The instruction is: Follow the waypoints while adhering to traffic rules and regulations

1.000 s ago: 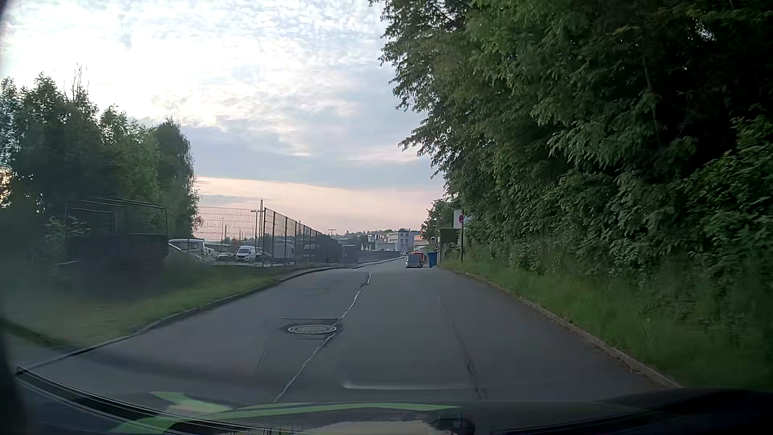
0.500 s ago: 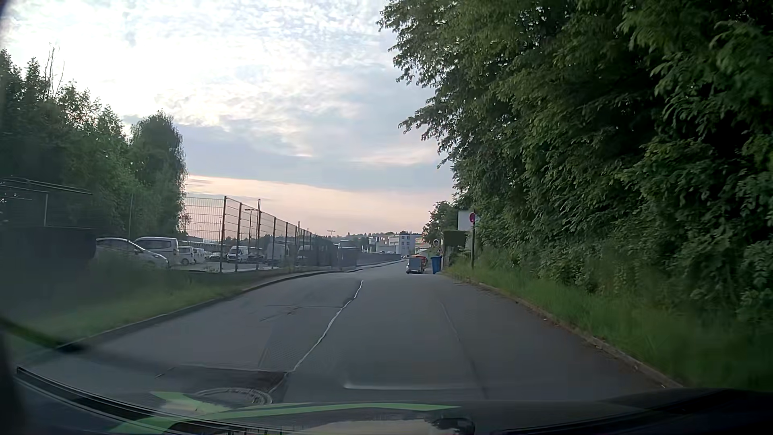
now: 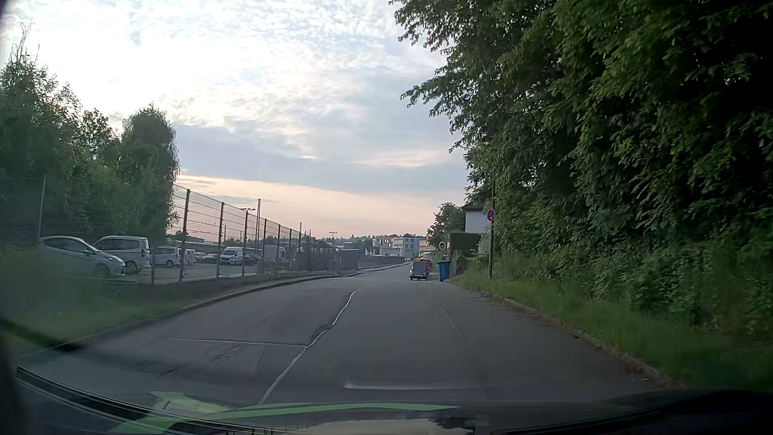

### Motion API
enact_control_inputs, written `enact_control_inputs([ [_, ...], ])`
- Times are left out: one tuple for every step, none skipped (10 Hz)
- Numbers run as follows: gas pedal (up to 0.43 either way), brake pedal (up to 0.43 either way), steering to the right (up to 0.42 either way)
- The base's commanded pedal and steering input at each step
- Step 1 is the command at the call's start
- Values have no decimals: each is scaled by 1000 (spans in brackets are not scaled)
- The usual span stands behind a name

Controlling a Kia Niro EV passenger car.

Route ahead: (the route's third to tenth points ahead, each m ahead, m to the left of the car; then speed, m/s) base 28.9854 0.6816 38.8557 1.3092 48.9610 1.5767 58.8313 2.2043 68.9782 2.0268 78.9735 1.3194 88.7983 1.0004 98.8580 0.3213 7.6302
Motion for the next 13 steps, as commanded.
enact_control_inputs([
  [39, 0, -12],
  [39, 0, -14],
  [39, 0, -16],
  [39, 0, -17],
  [39, 0, -17],
  [39, 0, -18],
  [39, 0, -17],
  [39, 0, -17],
  [39, 0, -17],
  [39, 0, -17],
  [39, 0, -17],
  [39, 0, -20],
  [39, 0, -21],
])
